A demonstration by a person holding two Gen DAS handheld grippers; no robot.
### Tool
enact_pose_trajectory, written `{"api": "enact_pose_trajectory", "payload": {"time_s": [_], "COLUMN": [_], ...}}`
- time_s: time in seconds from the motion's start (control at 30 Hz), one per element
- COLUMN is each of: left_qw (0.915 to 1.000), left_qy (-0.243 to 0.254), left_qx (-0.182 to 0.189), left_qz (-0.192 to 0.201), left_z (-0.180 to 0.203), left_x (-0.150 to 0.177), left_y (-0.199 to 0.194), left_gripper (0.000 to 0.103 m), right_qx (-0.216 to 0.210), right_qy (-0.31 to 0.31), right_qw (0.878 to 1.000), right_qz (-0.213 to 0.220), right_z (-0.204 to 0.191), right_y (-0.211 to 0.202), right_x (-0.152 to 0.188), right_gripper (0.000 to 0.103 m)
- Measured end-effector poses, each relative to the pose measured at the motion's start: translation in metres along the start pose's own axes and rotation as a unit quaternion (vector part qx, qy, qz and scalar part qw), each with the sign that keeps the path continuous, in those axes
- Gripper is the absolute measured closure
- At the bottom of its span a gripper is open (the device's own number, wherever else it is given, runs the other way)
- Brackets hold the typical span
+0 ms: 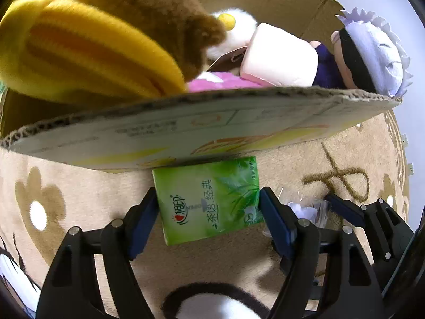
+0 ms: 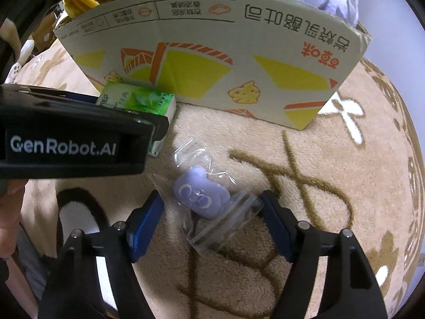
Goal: Organize soft objects
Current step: 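Grasp the clear bag with the right tool while the left tool grasps the green tissue pack, then lift both items over the box and open both tools to release them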
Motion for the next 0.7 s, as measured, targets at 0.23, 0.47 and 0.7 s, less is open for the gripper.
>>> {"api": "enact_pose_trajectory", "payload": {"time_s": [0.23,0.47,0.7], "left_qw": [0.9999,0.9985,0.9929], "left_qy": [-0.001,0.015,0.037], "left_qx": [-0.006,-0.02,-0.024], "left_qz": [0.012,0.048,0.111], "left_z": [-0.001,0.004,0.013], "left_x": [0.008,0.024,0.04], "left_y": [-0.006,-0.023,-0.061], "left_gripper": [0.029,0.029,0.03], "right_qx": [0.01,-0.008,-0.013], "right_qy": [0.002,0.029,0.06], "right_qw": [1.0,0.999,0.995], "right_qz": [0.011,0.027,0.084], "right_z": [0.001,0.013,0.035], "right_y": [-0.008,-0.021,-0.055], "right_x": [0.008,0.016,0.025], "right_gripper": [0.041,0.042,0.042]}}
Point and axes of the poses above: each gripper's, at about its wrist camera, not at the fingertips, and y roughly the way its jaws point, z to its right, x to its underside, the point moved 2 cm from there along y, roughly the way its jaws point, and after that the axes turned 12 degrees about -y, right-handed, at the moved point
